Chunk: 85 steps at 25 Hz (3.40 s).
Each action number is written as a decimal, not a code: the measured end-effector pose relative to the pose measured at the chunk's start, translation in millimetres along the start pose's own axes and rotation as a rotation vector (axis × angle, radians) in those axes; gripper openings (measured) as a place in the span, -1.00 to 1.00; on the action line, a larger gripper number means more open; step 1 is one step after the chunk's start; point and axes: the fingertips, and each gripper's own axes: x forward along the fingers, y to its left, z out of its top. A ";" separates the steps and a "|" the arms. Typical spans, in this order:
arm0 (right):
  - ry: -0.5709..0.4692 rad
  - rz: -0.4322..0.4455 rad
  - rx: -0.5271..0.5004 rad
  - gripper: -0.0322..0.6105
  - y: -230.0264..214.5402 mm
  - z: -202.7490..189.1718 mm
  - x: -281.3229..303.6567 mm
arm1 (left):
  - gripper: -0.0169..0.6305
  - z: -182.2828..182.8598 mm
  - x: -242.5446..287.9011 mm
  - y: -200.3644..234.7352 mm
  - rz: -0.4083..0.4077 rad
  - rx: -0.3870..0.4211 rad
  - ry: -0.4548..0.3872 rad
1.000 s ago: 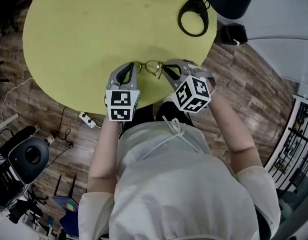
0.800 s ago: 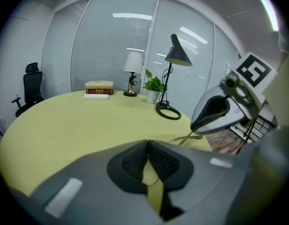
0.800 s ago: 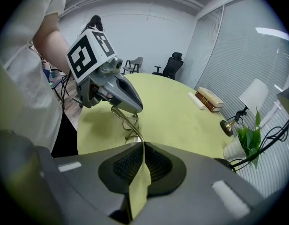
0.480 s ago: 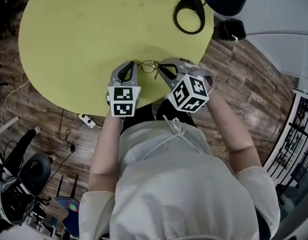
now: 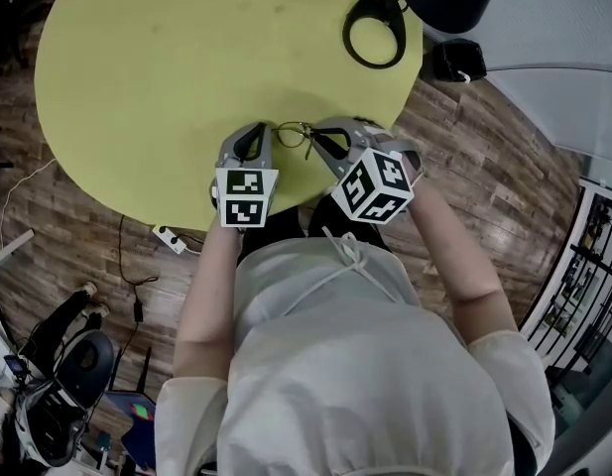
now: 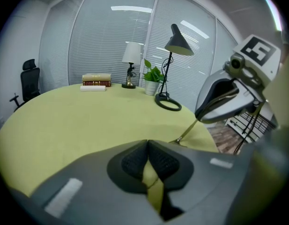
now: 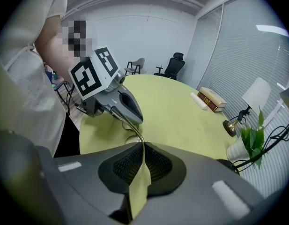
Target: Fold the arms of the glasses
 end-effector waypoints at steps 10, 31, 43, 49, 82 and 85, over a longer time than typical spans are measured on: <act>0.021 0.024 -0.037 -0.85 1.1 0.7 0.7 | -0.93 -28.4 -34.9 0.8 -0.009 -0.034 0.041; 0.032 0.091 -0.193 -0.86 10.9 27.1 14.9 | -0.93 -56.7 -28.5 12.0 -0.004 -0.272 0.160; 0.080 0.138 -0.237 -0.85 15.8 42.2 42.1 | -0.93 -55.8 -29.9 12.2 -0.001 -0.254 0.154; 0.103 0.169 -0.247 -0.85 19.0 44.3 57.0 | -0.93 -56.6 -29.6 13.1 -0.011 -0.263 0.159; 0.162 0.150 -0.292 -0.84 25.0 39.2 87.0 | -0.93 -58.0 -28.8 9.7 -0.037 -0.246 0.163; 0.158 0.137 -0.276 -0.78 24.5 40.1 83.1 | -0.93 -56.9 -30.6 9.8 -0.038 -0.254 0.155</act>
